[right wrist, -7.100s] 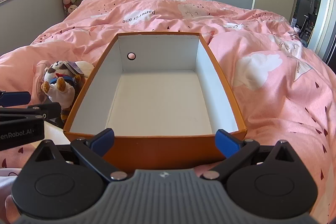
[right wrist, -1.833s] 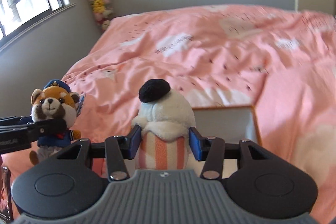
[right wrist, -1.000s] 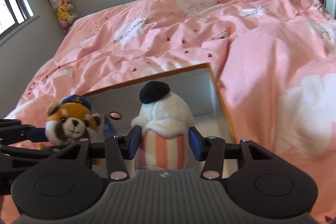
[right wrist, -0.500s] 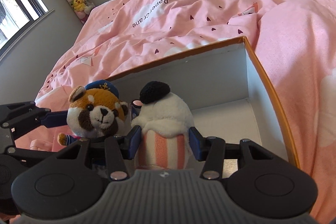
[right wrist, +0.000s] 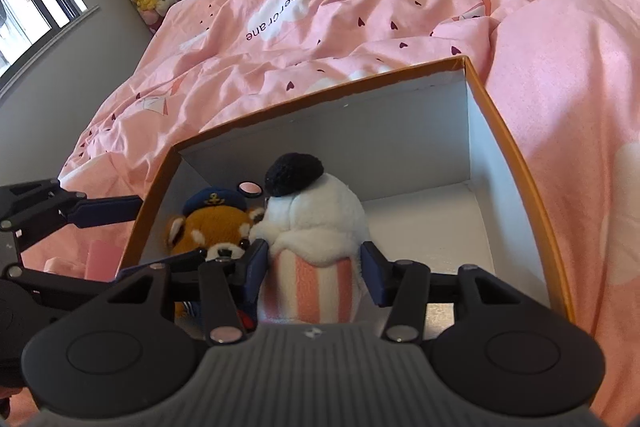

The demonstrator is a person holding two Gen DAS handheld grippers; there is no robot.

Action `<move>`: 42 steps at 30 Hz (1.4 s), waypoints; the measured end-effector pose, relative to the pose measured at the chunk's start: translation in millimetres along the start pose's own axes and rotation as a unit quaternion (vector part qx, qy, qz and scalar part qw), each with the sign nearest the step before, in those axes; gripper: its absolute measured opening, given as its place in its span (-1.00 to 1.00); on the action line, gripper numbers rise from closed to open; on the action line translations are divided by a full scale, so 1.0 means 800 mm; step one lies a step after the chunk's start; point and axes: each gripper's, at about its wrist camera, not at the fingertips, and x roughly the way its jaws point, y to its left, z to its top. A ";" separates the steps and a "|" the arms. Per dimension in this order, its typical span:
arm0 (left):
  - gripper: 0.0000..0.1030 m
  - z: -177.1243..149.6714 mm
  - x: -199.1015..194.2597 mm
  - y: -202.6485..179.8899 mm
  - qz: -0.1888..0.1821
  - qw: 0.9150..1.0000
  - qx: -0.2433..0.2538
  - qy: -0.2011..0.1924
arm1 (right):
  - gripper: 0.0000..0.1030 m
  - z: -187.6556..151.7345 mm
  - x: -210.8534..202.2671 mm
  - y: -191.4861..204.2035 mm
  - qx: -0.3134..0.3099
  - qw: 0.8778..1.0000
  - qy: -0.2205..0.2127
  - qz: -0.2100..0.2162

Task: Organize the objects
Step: 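Open both grippers to release the plushes in the box and withdraw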

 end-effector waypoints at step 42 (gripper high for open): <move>0.09 0.005 0.039 0.024 -0.034 0.998 -0.053 0.030 | 0.04 0.010 0.025 0.029 -0.161 0.985 0.051 -0.036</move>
